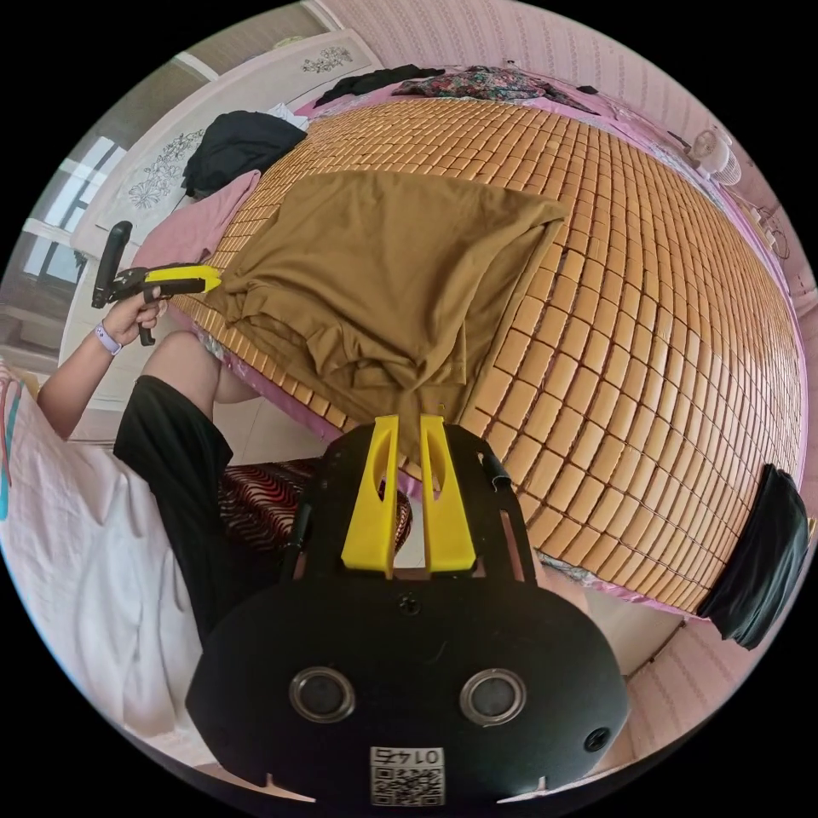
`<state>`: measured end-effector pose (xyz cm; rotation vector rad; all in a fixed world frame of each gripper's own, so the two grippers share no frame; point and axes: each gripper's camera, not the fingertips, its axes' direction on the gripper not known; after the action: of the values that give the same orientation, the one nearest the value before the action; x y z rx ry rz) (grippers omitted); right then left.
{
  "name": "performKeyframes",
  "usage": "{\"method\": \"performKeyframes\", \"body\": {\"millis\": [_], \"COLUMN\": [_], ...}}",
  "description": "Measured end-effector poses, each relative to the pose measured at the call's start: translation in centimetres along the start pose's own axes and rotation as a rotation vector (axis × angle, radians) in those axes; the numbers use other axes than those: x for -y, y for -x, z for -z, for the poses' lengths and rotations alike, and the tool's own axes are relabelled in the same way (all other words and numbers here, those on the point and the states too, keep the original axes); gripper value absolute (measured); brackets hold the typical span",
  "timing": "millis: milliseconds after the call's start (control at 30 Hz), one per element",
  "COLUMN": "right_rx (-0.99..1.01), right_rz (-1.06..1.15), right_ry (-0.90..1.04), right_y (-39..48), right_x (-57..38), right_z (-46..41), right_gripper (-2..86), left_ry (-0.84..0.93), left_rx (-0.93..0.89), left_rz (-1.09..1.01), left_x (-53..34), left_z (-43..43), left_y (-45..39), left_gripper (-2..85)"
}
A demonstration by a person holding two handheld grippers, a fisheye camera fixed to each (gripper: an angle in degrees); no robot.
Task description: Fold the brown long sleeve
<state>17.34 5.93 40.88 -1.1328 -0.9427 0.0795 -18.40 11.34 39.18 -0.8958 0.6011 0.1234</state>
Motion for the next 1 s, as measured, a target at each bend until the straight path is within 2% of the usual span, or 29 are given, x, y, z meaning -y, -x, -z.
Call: {"method": "performKeyframes", "body": {"millis": [100,167,300,333,433,467,533,700,900,1000], "right_rx": [-0.116,-0.135,-0.118,-0.123,-0.15,-0.176,-0.205,-0.12,-0.148,-0.187], "right_rz": [0.106,0.164,0.348,0.374,0.453,0.462,0.478,0.486,0.395,0.467], "right_ry": [-0.062,-0.087,-0.119,-0.102,0.028,0.068,0.211,0.364,0.387,0.455], "right_y": [2.0,3.3,7.3,7.8,9.6,10.1,10.3,9.7,8.6,9.1], "right_x": [2.6,6.4,17.3,18.9,26.0,28.1,30.4,33.8,37.3,38.1], "right_z": [1.5,1.7,0.2,-0.2,-3.0,-4.3,-7.5,-8.7,-9.6,-8.8], "right_gripper": [0.4,0.2,0.1,0.1,0.1,0.0,0.0,-0.1,-0.1,0.0], "left_ry": [-0.156,-0.147,-0.141,-0.139,-0.043,-0.062,-0.056,-0.077,-0.087,-0.094], "left_rx": [-0.087,-0.13,-0.181,-0.191,-0.003,0.007,0.012,-0.018,-0.041,-0.056], "left_rz": [-0.034,-0.109,-0.122,-0.148,-0.214,-0.22,-0.244,-0.287,-0.286,-0.274], "left_x": [0.0,1.7,2.3,2.0,1.3,0.8,0.3,-1.5,-3.0,-3.8], "left_z": [1.8,-0.1,-4.6,-5.9,-9.1,-9.2,-9.3,-9.8,-10.2,-10.3], "left_y": [-2.8,-7.1,-11.8,-13.1,-15.4,-15.6,-15.8,-15.4,-15.1,-14.8], "left_gripper": [1.4,0.8,-0.2,-0.5,-0.6,-0.6,-0.6,-0.7,-0.7,-0.7]}}
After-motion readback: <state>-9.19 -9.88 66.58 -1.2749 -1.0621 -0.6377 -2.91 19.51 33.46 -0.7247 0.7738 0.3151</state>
